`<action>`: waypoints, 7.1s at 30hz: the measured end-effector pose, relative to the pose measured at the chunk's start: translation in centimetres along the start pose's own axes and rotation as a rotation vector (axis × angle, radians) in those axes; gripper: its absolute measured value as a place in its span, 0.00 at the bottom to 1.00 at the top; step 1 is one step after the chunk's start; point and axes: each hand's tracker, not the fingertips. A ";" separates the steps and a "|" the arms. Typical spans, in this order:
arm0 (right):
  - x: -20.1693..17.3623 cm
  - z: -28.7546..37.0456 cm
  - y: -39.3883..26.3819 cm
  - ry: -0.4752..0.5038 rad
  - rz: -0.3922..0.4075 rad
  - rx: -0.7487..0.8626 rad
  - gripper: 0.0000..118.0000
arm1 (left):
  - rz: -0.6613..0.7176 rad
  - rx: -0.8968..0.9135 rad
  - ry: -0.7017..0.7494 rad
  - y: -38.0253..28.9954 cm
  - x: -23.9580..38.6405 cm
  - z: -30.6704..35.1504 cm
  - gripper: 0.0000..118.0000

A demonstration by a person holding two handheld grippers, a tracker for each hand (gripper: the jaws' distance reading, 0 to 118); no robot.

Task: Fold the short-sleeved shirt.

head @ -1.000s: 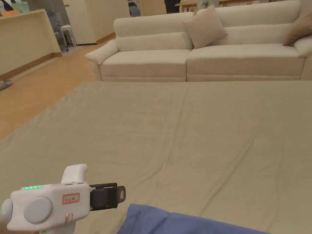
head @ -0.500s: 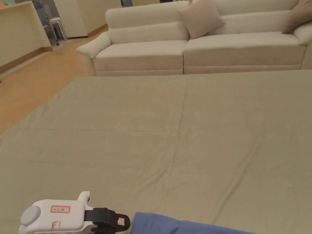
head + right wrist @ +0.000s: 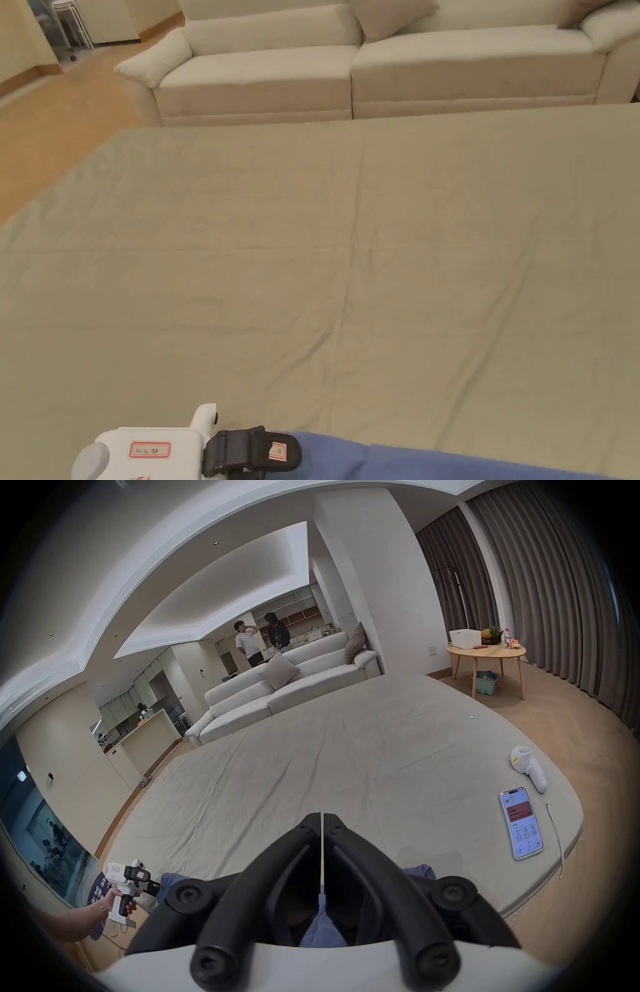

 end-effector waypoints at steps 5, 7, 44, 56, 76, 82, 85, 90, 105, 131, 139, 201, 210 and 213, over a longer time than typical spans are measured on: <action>0.8 -0.1 -0.9 -0.004 0.011 -0.016 0.02 | -0.029 -0.081 0.041 0.3 1.0 -1.8 0.15; 1.2 0.1 -1.1 0.001 0.006 -0.018 0.02 | -0.077 -0.095 0.282 0.1 0.9 -2.4 0.08; 0.0 -1.9 -2.2 0.064 0.034 -0.087 0.02 | -0.052 0.145 0.540 -1.7 14.8 7.7 0.07; 1.9 2.4 -1.5 0.123 0.033 -0.020 0.02 | -0.344 -0.077 0.462 -4.3 23.1 -17.7 0.08; 5.9 2.5 -4.5 0.056 -0.030 -0.092 0.02 | -0.227 -0.008 0.503 -4.9 17.1 -14.6 0.00; 6.9 2.4 -4.6 0.036 -0.060 -0.104 0.02 | -0.253 -0.111 0.352 -6.6 17.5 -21.0 0.00; 7.2 2.2 -4.7 0.025 -0.076 -0.114 0.02 | -0.287 -0.197 0.363 -7.4 18.0 -24.4 0.00; 6.9 2.4 -4.6 0.032 -0.095 -0.106 0.02 | -0.350 -0.162 0.300 -8.7 20.1 -22.2 0.00; 2.9 0.5 -3.6 0.041 0.005 -0.126 0.02 | 0.083 0.130 0.195 -3.2 6.5 -0.6 0.63; 4.8 2.3 -4.5 0.046 -0.009 -0.126 0.02 | -0.227 0.007 0.390 -6.2 20.8 -7.5 0.10; 8.1 5.8 -4.8 0.022 -0.047 -0.081 0.02 | -0.442 -0.236 0.293 -10.3 30.7 -25.5 0.10; 5.8 -22.9 -15.6 0.556 -0.408 -0.904 0.02 | -0.044 -0.057 0.152 -7.2 15.8 -19.0 0.75; 7.5 -22.0 -16.4 0.570 -0.473 -0.878 0.02 | -0.128 -0.214 0.051 -6.5 14.9 -26.0 0.98; 7.8 -21.8 -16.3 0.565 -0.476 -0.873 0.02 | -0.091 -0.230 0.066 -6.6 14.6 -27.6 0.89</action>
